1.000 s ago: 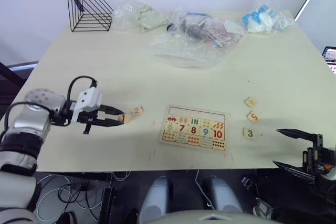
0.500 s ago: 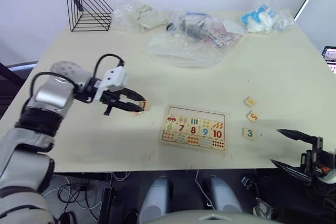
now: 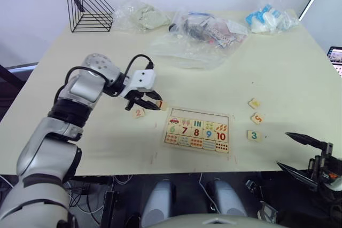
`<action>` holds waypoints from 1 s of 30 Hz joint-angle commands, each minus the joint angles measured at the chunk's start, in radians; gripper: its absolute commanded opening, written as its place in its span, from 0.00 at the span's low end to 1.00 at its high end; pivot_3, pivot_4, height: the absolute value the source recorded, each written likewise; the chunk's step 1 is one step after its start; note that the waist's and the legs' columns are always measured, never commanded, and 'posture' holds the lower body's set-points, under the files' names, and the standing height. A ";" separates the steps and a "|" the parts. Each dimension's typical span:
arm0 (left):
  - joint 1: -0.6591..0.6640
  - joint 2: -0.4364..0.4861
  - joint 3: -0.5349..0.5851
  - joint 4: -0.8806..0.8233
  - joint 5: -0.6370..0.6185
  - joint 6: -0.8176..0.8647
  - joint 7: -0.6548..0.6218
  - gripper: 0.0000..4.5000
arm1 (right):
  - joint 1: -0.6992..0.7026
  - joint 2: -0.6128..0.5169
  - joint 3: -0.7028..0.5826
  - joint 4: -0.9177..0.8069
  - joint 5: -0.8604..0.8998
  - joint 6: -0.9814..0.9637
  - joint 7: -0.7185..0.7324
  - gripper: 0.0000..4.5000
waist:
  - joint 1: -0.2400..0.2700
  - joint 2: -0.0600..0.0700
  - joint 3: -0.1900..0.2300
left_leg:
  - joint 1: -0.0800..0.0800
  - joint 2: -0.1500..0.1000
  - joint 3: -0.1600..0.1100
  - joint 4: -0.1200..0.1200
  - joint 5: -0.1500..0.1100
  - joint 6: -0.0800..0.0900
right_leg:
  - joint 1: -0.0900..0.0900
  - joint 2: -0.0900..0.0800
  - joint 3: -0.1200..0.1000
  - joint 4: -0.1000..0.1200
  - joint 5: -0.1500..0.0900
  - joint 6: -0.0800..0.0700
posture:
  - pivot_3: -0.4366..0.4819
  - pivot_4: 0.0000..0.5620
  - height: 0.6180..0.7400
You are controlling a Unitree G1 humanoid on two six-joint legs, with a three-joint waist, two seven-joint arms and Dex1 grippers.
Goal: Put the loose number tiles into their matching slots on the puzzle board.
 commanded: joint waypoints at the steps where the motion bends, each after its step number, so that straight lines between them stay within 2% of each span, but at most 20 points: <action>1: -0.019 -0.029 0.000 -0.055 0.032 0.057 0.004 0.21 | 0.004 0.002 -0.017 -0.046 0.006 -0.018 -0.011 1.00 | 0.000 0.000 0.000 | 0.000 0.000 0.000 0.000 0.000 0.000 | 0.000 0.000 0.000 0.000 0.000 0.000 | 0.48 0.27 1.00; 10: -0.025 -0.113 -0.014 -0.107 0.116 0.204 0.050 0.21 | 0.014 -0.001 -0.018 -0.061 0.004 -0.016 -0.026 1.00 | 0.000 0.000 0.000 | 0.000 0.000 0.000 0.000 0.000 0.000 | 0.000 0.000 0.000 0.000 0.000 0.000 | 0.48 0.27 1.00; 18: 0.012 -0.140 -0.035 -0.148 0.153 0.222 0.073 0.21 | 0.024 -0.006 -0.019 -0.071 0.004 -0.013 -0.028 1.00 | 0.000 0.000 0.000 | 0.000 0.000 0.000 0.000 0.000 0.000 | 0.000 0.000 0.000 0.000 0.000 0.000 | 0.48 0.27 1.00; 30: 0.011 -0.153 -0.042 -0.118 0.192 0.219 0.091 0.21 | 0.016 -0.007 -0.018 -0.063 0.000 -0.018 -0.030 1.00 | 0.000 0.000 0.000 | 0.000 0.000 0.000 0.000 0.000 0.000 | 0.000 0.000 0.000 0.000 0.000 0.000 | 0.48 0.27 1.00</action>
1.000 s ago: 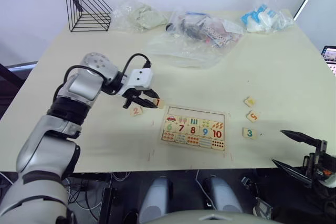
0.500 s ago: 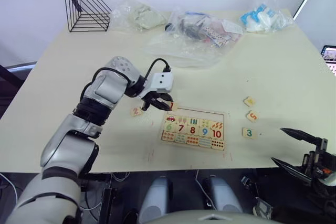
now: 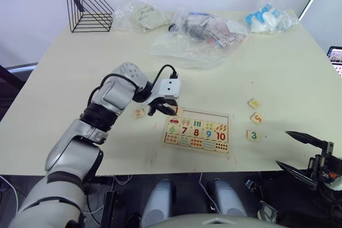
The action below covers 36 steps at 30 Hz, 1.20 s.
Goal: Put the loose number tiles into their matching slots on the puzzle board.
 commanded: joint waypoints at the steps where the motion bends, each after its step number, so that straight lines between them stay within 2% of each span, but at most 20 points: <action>1: -0.012 -0.001 0.001 -0.006 0.009 -0.004 -0.005 0.21 | 0.000 -0.007 -0.018 -0.023 0.003 -0.016 -0.001 1.00 | 0.000 0.000 0.000 | 0.000 0.000 0.000 0.000 0.000 0.000 | 0.000 0.000 0.000 0.000 0.000 0.000 | 0.48 0.27 1.00; 26: -0.001 -0.030 0.004 0.015 0.025 -0.010 0.002 0.21 | 0.009 -0.014 -0.022 -0.041 -0.008 -0.009 -0.018 1.00 | 0.000 0.000 0.000 | 0.000 0.000 0.000 0.000 0.000 0.000 | 0.000 0.000 0.000 0.000 0.000 0.000 | 0.48 0.27 1.00; 27: -0.004 -0.030 0.005 0.017 0.025 -0.010 0.001 0.45 | 0.008 -0.015 -0.022 -0.043 -0.008 -0.007 -0.019 1.00 | 0.000 0.000 0.000 | 0.000 0.000 0.000 0.000 0.000 0.000 | 0.000 0.000 0.000 0.000 0.000 0.000 | 0.48 0.27 1.00; 29: -0.009 -0.029 0.007 0.020 0.024 -0.008 -0.001 0.62 | 0.008 -0.016 -0.022 -0.045 -0.008 -0.005 -0.022 1.00 | 0.000 0.000 0.000 | 0.000 0.000 0.000 0.000 0.000 0.000 | 0.000 0.000 0.000 0.000 0.000 0.000 | 0.48 0.27 1.00; 30: -0.012 -0.028 0.009 0.021 0.024 -0.008 -0.002 0.77 | 0.009 -0.016 -0.021 -0.047 -0.008 -0.004 -0.023 1.00 | 0.000 0.000 0.000 | 0.000 0.000 0.000 0.000 0.000 0.000 | 0.000 0.000 0.000 0.000 0.000 0.000 | 0.48 0.27 1.00; 31: -0.014 -0.026 0.011 0.019 0.023 -0.006 -0.003 0.87 | 0.009 -0.017 -0.021 -0.048 -0.008 -0.003 -0.024 1.00 | 0.000 0.000 0.000 | 0.000 0.000 0.000 0.000 0.000 0.000 | 0.000 0.000 0.000 0.000 0.000 0.000 | 0.48 0.27 1.00; 33: -0.021 -0.018 0.018 0.010 0.017 0.002 -0.012 0.96 | 0.010 -0.017 -0.021 -0.051 -0.008 -0.001 -0.027 1.00 | 0.000 0.000 0.000 | 0.000 0.000 0.000 0.000 0.000 0.000 | 0.000 0.000 0.000 0.000 0.000 0.000 | 0.48 0.27 1.00; 36: -0.032 -0.011 0.028 0.004 0.008 0.016 -0.022 0.96 | 0.012 -0.017 -0.022 -0.054 -0.009 -0.001 -0.030 1.00 | 0.000 0.000 0.000 | 0.000 0.000 0.000 0.000 0.000 0.000 | 0.000 0.000 0.000 0.000 0.000 0.000 | 0.48 0.27 1.00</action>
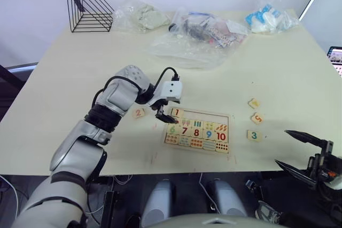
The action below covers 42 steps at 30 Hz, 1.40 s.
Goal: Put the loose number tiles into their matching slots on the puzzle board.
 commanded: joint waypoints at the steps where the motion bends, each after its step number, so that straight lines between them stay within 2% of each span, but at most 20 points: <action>1: -0.043 0.014 0.032 -0.022 -0.020 0.021 -0.019 0.96 | 0.008 -0.013 -0.022 -0.033 0.007 -0.006 -0.004 1.00 | 0.000 0.000 0.000 | 0.000 0.000 0.000 0.000 0.000 0.000 | 0.000 0.000 0.000 0.000 0.000 0.000 | 0.48 0.27 1.00; 15: -0.114 -0.047 0.114 0.188 -0.076 -0.059 0.033 0.96 | 0.014 -0.009 -0.017 -0.055 0.002 -0.003 -0.027 1.00 | 0.000 0.000 0.000 | 0.000 0.000 0.000 0.000 0.000 0.000 | 0.000 0.000 0.000 0.000 0.000 0.000 | 0.48 0.27 1.00; 16: -0.114 -0.051 0.117 0.209 -0.076 -0.076 0.041 0.84 | 0.014 -0.009 -0.016 -0.056 0.001 -0.003 -0.029 1.00 | 0.000 0.000 0.000 | 0.000 0.000 0.000 0.000 0.000 0.000 | 0.000 0.000 0.000 0.000 0.000 0.000 | 0.48 0.27 1.00; 18: -0.113 -0.060 0.123 0.240 -0.081 -0.102 0.049 0.68 | 0.015 -0.009 -0.015 -0.061 0.001 -0.001 -0.033 1.00 | 0.000 0.000 0.000 | 0.000 0.000 0.000 0.000 0.000 0.000 | 0.000 0.000 0.000 0.000 0.000 0.000 | 0.48 0.27 1.00; 19: -0.112 -0.065 0.124 0.253 -0.083 -0.114 0.052 0.54 | 0.014 -0.010 -0.014 -0.063 0.000 0.000 -0.036 1.00 | 0.000 0.000 0.000 | 0.000 0.000 0.000 0.000 0.000 0.000 | 0.000 0.000 0.000 0.000 0.000 0.000 | 0.48 0.27 1.00; 21: -0.109 -0.076 0.128 0.275 -0.089 -0.151 0.051 0.35 | 0.012 -0.010 -0.013 -0.064 -0.001 0.002 -0.039 1.00 | 0.000 0.000 0.000 | 0.000 0.000 0.000 0.000 0.000 0.000 | 0.000 0.000 0.000 0.000 0.000 0.000 | 0.48 0.27 1.00; 24: -0.107 -0.091 0.131 0.313 -0.085 -0.204 0.053 0.01 | 0.012 -0.012 -0.012 -0.081 -0.002 0.011 -0.052 1.00 | 0.000 0.000 0.000 | 0.000 0.000 0.000 0.000 0.000 0.000 | 0.000 0.000 0.000 0.000 0.000 0.000 | 0.48 0.27 1.00; 32: -0.116 -0.118 0.120 0.405 -0.060 -0.367 0.033 0.01 | 0.019 -0.015 -0.012 -0.128 -0.005 0.035 -0.085 1.00 | 0.000 0.000 0.000 | 0.000 0.000 0.000 0.000 0.000 0.000 | 0.000 0.000 0.000 0.000 0.000 0.000 | 0.48 0.27 1.00; 42: -0.115 -0.121 0.116 0.467 -0.033 -0.456 0.006 0.01 | 0.031 -0.009 -0.018 -0.133 -0.007 0.033 -0.091 1.00 | 0.000 0.000 0.000 | 0.000 0.000 0.000 0.000 0.000 0.000 | 0.000 0.000 -0.001 0.000 0.000 0.000 | 0.48 0.27 1.00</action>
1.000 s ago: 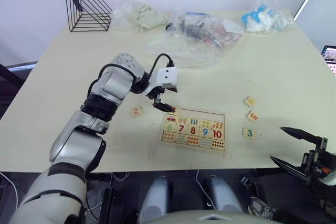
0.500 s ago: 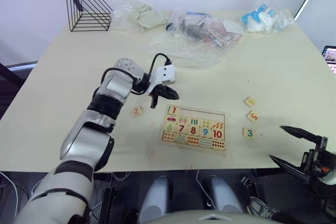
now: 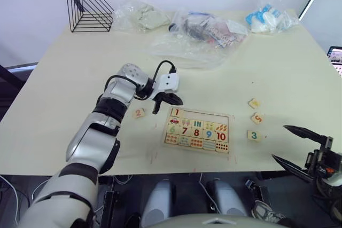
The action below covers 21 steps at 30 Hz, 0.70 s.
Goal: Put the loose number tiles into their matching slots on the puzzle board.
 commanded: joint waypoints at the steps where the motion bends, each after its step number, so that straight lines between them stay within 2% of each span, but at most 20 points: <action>1: -0.019 0.002 0.001 -0.002 0.008 -0.034 -0.019 0.01 | 0.007 -0.007 -0.018 -0.022 0.009 -0.011 0.000 1.00 | 0.000 0.000 0.000 | 0.000 0.000 0.000 0.000 0.000 0.000 | 0.000 0.000 0.000 0.000 0.000 0.000 | 0.48 0.27 1.00; 21: 0.002 0.012 0.001 0.007 0.022 -0.067 -0.053 0.01 | 0.002 -0.017 -0.016 -0.037 0.009 0.005 -0.011 1.00 | 0.000 0.000 0.000 | 0.000 0.000 0.000 0.000 0.000 0.000 | 0.000 0.000 0.000 0.000 0.000 0.000 | 0.48 0.27 1.00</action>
